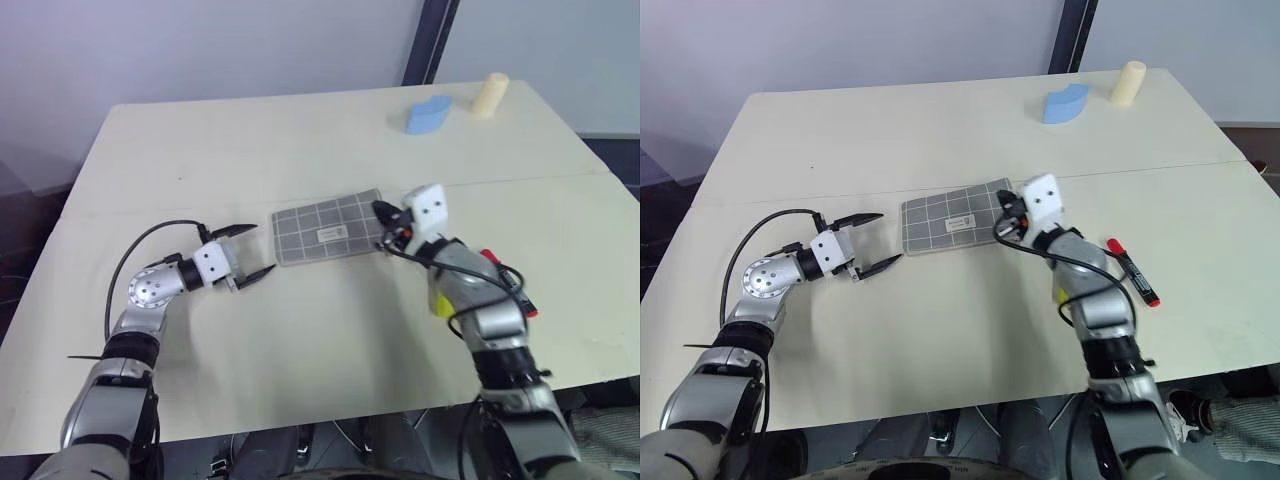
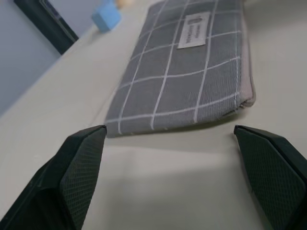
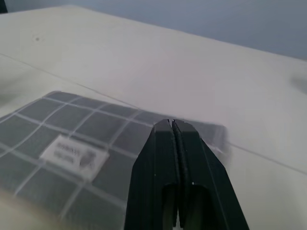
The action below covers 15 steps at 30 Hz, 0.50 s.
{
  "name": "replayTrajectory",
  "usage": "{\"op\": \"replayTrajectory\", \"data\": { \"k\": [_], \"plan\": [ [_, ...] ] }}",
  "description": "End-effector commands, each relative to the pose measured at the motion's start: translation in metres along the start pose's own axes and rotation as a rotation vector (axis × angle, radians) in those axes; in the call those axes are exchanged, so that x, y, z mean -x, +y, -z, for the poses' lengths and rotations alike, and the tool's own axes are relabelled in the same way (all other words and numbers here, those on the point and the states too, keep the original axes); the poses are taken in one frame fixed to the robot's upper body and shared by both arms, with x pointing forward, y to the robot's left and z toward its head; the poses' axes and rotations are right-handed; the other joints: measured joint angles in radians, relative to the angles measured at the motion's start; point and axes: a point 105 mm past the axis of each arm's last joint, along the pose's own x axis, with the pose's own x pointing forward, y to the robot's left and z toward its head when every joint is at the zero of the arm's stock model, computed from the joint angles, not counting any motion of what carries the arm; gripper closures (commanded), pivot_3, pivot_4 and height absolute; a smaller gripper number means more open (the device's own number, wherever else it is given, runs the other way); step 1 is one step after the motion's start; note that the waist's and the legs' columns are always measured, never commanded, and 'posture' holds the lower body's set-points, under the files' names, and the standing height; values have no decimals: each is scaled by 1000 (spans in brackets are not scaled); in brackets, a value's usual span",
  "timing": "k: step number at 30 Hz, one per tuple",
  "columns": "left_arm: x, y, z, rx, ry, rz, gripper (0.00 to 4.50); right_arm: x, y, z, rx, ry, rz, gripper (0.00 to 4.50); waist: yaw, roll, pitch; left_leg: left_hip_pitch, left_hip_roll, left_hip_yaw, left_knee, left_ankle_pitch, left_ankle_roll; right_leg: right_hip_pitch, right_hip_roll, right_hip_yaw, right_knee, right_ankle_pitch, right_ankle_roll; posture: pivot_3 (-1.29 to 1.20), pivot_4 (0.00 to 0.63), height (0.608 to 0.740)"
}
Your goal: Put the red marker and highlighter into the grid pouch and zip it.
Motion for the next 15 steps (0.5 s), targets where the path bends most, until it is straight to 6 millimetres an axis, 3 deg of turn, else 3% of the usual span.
{"op": "replayTrajectory", "data": {
  "k": [1,6,11,15],
  "plan": [
    [-4,-2,3,-86,30,46,0,-16,11,14,52,63,-31,4436,-1,0,0,0,0,0,0,0,0,0,0,0,0,0,0,0,150,732],
    [-18,-17,-2,-214,12,163,0,-24,19,36,96,159,-59,4436,-2,0,0,0,0,0,0,0,0,0,1,-1,2,0,0,0,150,732],
    [-30,-27,-5,-277,-7,224,0,-21,16,37,89,157,-55,4436,-1,0,-1,1,0,0,1,-1,1,0,1,-1,4,0,0,0,150,732],
    [-41,-19,-7,-248,0,185,0,-17,12,34,97,151,-54,4436,1,0,-1,1,0,0,1,-1,2,0,2,-1,4,0,0,0,150,732]
  ]
}}
